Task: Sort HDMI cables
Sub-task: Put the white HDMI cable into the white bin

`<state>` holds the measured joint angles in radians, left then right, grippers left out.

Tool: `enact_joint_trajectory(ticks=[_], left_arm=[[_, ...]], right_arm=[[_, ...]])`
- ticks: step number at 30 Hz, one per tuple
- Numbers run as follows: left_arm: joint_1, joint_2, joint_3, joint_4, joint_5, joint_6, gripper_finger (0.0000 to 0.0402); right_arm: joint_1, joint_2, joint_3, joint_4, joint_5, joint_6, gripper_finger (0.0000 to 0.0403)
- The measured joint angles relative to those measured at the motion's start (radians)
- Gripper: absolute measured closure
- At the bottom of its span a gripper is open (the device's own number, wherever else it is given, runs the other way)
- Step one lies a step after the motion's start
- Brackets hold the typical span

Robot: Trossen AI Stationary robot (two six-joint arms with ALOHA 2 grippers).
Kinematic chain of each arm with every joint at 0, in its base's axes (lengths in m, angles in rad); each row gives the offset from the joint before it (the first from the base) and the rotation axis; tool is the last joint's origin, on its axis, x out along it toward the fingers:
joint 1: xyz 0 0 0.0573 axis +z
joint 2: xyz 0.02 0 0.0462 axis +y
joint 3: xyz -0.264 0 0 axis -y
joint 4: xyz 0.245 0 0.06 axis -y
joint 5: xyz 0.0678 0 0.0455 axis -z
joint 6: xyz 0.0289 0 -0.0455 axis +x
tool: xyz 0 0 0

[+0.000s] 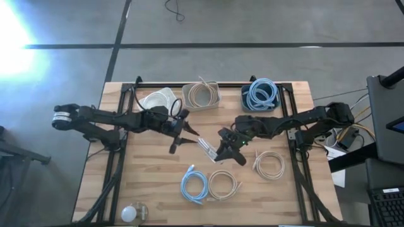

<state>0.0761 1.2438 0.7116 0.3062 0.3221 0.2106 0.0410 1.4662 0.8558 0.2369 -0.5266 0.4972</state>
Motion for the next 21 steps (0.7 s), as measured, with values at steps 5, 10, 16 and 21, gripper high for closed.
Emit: enact_joint_trajectory(ticks=[5,10,16,21], left_arm=[[-0.001,-0.002,0.000,0.000,0.032,-0.003,0.0248],[-0.002,0.001,0.000,0.002,0.037,-0.006,0.0248],[-0.002,0.034,0.000,0.041,0.035,-0.004,0.0248],[-0.002,0.063,0.000,0.104,0.035,-0.002,0.0248]], right_arm=[[-0.001,0.000,0.000,-0.031,0.002,-0.001,0.0342],[-0.008,0.000,0.005,-0.017,0.002,-0.012,0.0340],[-0.016,0.006,0.044,-0.017,0.001,-0.042,0.0340],[-0.015,0.016,0.073,-0.017,-0.001,-0.069,0.0339]])
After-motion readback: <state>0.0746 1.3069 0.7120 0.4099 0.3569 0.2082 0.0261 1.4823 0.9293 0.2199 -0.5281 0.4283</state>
